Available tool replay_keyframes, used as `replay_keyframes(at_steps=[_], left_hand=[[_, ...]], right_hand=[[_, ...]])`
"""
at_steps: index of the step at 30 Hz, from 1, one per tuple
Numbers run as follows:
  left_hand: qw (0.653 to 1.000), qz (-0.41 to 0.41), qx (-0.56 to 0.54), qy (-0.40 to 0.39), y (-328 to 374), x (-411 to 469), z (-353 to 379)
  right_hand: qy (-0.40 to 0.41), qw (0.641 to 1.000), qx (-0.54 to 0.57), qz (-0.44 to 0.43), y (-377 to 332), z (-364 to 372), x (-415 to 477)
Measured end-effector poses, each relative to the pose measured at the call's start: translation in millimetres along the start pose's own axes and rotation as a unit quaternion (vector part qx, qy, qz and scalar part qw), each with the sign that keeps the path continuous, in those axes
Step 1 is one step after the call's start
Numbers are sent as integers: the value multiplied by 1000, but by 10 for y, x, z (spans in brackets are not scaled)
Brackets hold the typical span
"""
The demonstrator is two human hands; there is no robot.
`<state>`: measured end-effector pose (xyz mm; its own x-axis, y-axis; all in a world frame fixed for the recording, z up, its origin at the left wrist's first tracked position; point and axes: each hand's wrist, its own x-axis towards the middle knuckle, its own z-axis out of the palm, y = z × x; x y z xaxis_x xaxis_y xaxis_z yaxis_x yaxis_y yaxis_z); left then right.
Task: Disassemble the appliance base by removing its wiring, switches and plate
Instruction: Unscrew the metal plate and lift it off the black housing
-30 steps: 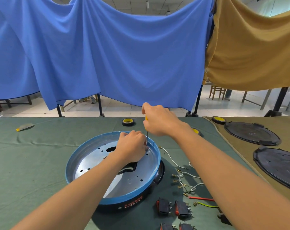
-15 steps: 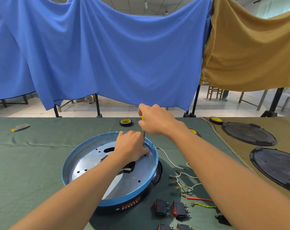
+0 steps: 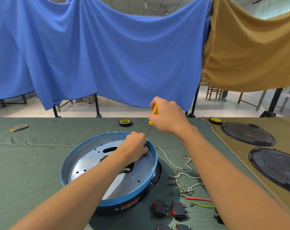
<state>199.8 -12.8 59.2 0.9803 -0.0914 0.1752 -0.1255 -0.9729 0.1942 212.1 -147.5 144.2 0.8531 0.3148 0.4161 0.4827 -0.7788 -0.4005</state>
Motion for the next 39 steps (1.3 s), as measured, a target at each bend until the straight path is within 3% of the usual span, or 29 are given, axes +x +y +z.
replay_keyframes(at_steps=[7, 11, 24, 36, 39], left_hand=[[999, -4, -13, -44, -24, -47, -85], [995, 34, -27, -85, -91, -41, -195], [995, 86, 23, -43, -131, -92, -115], [999, 22, -21, 31, -29, -73, -124], [997, 21, -55, 46, -57, -46, -188]], right_hand=[[104, 984, 133, 58, 385, 52, -224], [138, 972, 171, 79, 532, 130, -328], [132, 973, 167, 89, 607, 158, -361], [141, 976, 150, 69, 537, 163, -400], [151, 962, 211, 89, 515, 140, -389]])
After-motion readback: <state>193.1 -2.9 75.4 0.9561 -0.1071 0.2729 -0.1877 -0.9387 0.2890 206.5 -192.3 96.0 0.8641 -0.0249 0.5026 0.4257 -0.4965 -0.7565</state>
